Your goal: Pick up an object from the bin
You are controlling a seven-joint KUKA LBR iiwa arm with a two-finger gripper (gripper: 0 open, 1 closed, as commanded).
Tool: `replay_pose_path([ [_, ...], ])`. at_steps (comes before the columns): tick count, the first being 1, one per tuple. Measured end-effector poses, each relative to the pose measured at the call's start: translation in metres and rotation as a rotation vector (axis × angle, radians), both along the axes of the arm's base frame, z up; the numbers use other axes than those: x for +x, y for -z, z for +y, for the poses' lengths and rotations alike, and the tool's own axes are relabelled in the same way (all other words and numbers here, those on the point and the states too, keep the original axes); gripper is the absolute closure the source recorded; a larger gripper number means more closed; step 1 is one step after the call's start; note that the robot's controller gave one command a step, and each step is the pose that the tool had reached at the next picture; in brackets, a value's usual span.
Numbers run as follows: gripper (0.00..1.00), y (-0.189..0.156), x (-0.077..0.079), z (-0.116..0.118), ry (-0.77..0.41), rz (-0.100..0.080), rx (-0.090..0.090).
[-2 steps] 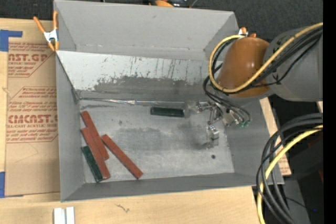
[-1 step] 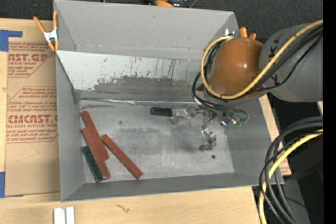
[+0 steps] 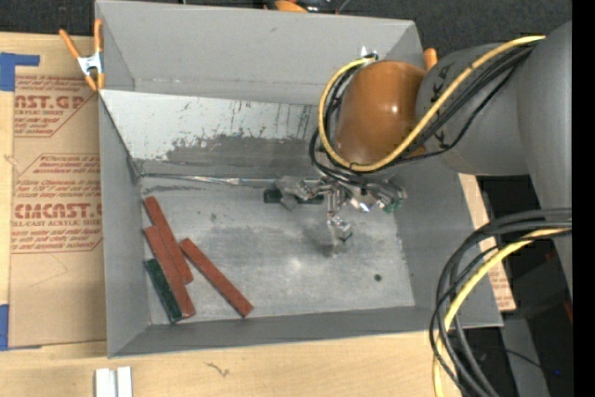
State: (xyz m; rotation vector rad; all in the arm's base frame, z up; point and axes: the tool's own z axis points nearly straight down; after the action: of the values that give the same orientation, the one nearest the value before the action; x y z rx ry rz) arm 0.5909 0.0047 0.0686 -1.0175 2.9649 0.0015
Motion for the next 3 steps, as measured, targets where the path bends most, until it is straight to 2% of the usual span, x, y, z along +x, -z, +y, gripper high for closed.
replay_pose_path([
  [1,0.0,-0.021,-0.003,-0.078,0.008,0.002,-0.004],
  [2,0.0,-0.002,-0.004,-0.005,-0.102,0.001,-0.001],
  [3,0.0,-0.162,-0.002,-0.01,-0.498,-0.004,-0.005],
])
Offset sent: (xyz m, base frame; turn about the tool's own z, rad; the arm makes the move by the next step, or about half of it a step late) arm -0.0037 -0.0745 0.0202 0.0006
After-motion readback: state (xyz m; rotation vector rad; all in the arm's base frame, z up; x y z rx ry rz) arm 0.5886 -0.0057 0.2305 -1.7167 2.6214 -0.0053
